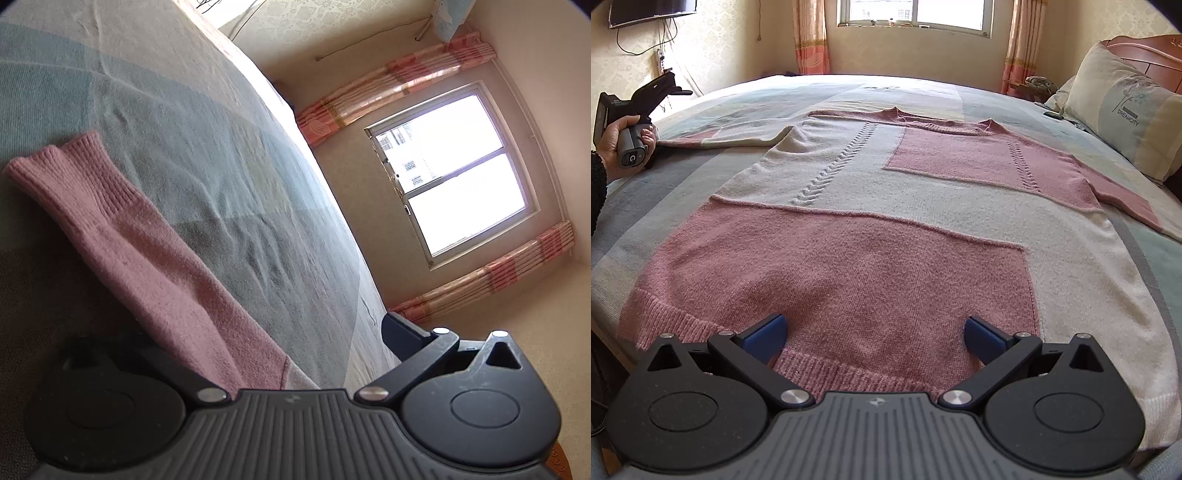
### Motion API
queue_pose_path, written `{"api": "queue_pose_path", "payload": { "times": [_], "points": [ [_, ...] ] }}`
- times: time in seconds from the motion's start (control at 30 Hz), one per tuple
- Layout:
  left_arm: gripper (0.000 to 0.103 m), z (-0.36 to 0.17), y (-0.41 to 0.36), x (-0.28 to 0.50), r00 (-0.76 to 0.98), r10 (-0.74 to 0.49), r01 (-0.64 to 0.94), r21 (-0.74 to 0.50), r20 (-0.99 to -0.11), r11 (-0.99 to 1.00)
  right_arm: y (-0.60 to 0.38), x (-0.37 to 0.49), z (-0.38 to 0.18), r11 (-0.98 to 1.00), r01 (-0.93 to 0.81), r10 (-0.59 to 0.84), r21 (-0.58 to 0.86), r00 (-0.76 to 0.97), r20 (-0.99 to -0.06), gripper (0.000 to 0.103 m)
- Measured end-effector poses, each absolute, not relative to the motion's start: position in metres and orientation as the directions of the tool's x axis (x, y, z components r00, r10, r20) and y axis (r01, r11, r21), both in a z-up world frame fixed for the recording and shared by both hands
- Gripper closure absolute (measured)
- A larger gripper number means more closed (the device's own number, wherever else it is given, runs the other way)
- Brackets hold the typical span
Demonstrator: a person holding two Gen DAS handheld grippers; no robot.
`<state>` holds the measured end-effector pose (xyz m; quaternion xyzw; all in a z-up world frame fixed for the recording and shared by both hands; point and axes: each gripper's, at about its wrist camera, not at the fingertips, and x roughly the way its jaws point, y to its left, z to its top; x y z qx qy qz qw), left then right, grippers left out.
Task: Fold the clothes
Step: 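Close the left gripper on the pink sleeve cuff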
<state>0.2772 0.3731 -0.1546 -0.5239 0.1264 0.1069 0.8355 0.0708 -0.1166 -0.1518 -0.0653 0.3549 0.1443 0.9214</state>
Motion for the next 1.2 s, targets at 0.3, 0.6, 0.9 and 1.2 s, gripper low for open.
{"api": "queue_pose_path", "payload": {
  "times": [0.3, 0.6, 0.9, 1.2],
  "points": [
    [0.001, -0.139, 0.379, 0.272, 0.973, 0.005, -0.215, -0.904, -0.23, 0.369, -0.114, 0.073, -0.15, 0.952, -0.305, 0.209, -0.021, 0.697, -0.686, 0.0],
    [0.001, -0.154, 0.378, 0.277, 0.952, -0.008, -0.287, -0.901, -0.306, 0.326, -0.114, 0.07, -0.151, 0.952, -0.306, 0.21, -0.026, 0.71, -0.672, 0.0],
    [0.001, -0.126, 0.36, 0.287, 0.961, -0.079, -0.225, -0.914, -0.266, 0.338, -0.109, 0.069, -0.14, 0.944, -0.33, 0.232, -0.023, 0.708, -0.667, 0.0],
    [0.001, -0.099, 0.317, 0.305, 0.942, -0.18, -0.192, -0.893, -0.284, 0.407, -0.102, 0.104, -0.103, 0.906, -0.421, 0.331, 0.042, 0.643, -0.69, 0.0]
  ]
}}
